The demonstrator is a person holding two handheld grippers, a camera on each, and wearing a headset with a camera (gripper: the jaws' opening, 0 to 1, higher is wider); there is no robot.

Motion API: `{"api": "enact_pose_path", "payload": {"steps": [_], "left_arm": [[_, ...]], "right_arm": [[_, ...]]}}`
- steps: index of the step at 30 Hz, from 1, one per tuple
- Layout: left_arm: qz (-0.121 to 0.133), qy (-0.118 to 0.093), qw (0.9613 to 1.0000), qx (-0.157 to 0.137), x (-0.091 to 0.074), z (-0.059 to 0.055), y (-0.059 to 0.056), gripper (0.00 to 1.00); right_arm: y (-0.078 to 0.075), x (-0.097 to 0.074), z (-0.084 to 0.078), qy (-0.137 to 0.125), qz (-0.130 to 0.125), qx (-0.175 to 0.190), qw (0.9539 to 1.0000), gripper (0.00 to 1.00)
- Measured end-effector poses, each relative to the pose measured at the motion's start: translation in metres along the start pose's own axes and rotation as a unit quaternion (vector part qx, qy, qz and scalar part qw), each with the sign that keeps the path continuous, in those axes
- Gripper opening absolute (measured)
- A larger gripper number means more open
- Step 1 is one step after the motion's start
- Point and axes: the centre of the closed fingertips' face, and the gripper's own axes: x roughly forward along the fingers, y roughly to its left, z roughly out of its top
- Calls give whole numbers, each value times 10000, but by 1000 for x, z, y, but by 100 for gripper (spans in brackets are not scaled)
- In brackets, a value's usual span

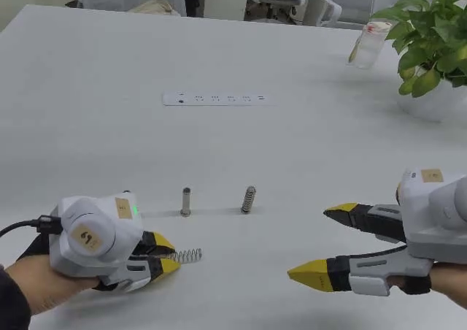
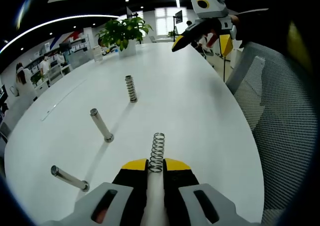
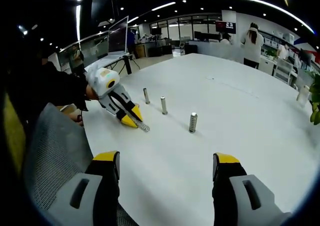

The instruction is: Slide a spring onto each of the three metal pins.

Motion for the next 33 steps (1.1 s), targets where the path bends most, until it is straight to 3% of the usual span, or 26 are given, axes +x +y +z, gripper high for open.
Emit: {"api": "enact_pose_path", "payload": {"steps": [7,16,25,33], "left_arm": [[49,-10,10000,-14,-1,-1,1,3],[96,-125,9998,-77,-9,7,-2,3],[144,-365,9992,-66,-24,24,-12,3],[222,-660,9976,14,-41,45,-23,2]], "right_arm": [[2,1,1,-5,32,-32,10000,74],[8,1,11,-91,139,-165,9997,73],[15,6,18,-81,329,-319,9989,71],[31,16,30,-48,676,-590,9960,69]]}}
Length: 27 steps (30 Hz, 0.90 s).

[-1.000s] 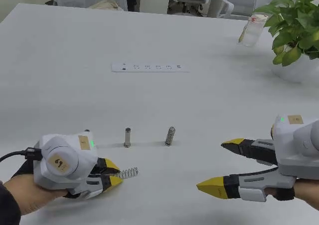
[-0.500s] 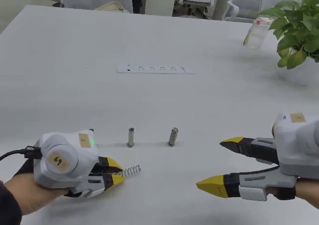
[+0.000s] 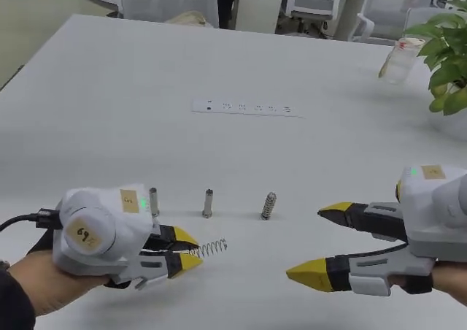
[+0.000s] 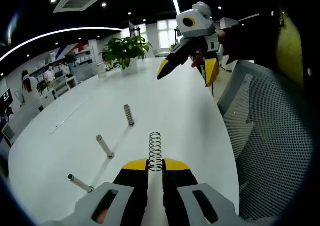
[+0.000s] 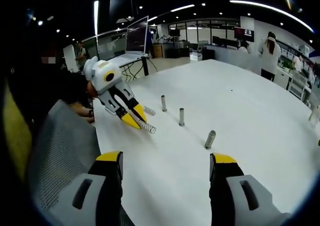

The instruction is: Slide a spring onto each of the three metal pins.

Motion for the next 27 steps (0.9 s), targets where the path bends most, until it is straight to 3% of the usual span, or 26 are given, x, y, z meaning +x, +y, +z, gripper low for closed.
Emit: {"api": "enact_pose_path", "payload": {"steps": [12,20,27], "left_arm": [[146,-216,9996,143,-17,20,-9,3],[227,-323,9991,178,-22,28,-13,3],[236,-396,9987,229,-25,35,-17,3]], "right_arm": [[22,27,25,-27,565,-272,9980,65],[37,42,30,13,950,-282,9951,60],[48,50,33,63,1143,-326,9929,55]]}}
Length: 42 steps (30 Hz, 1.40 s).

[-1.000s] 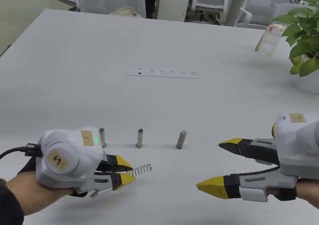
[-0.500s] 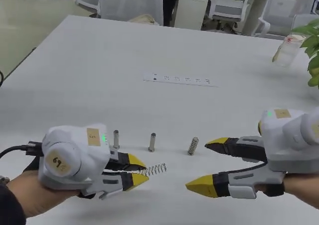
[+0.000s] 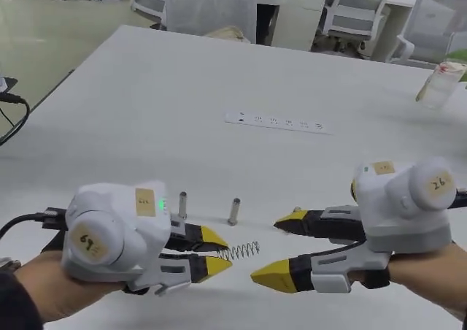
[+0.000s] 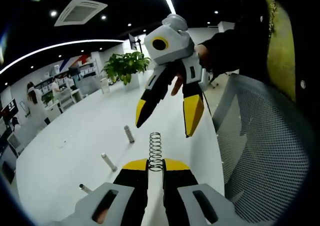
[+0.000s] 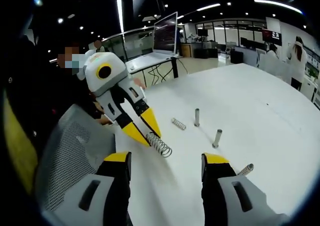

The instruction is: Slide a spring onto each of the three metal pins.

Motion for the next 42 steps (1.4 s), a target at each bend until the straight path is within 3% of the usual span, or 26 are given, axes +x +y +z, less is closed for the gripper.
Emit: {"api": "enact_pose_path", "payload": {"steps": [23,35,42], "left_arm": [[1,-159,9998,111,0,12,-4,2],[-6,-152,9998,85,1,10,-6,2],[-10,-156,9999,59,3,10,-6,2]], "right_arm": [[18,6,0,68,568,291,9979,27],[15,4,5,-56,581,503,9970,15],[19,7,11,-72,634,450,9969,11]]}}
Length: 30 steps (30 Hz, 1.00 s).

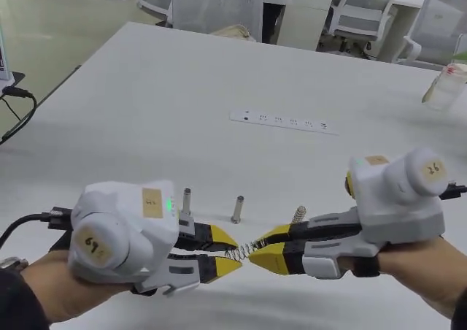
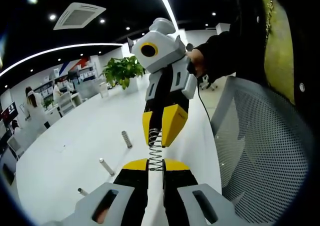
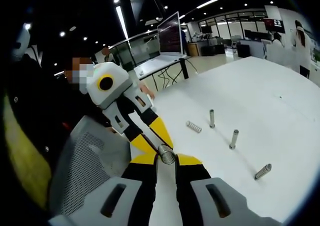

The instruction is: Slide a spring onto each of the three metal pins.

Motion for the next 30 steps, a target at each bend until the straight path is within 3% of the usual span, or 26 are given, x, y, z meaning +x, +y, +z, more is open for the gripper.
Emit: {"api": "enact_pose_path", "payload": {"steps": [5,16,30], "left_arm": [[6,1,10000,17,1,0,0,2],[0,55,9999,142,2,-1,-1,2],[-6,16,9999,105,2,1,-2,2]], "right_arm": [[6,6,1,135,28,-144,9998,11],[3,8,8,367,-41,-337,9987,12],[4,11,3,663,-12,-531,9964,10]]}}
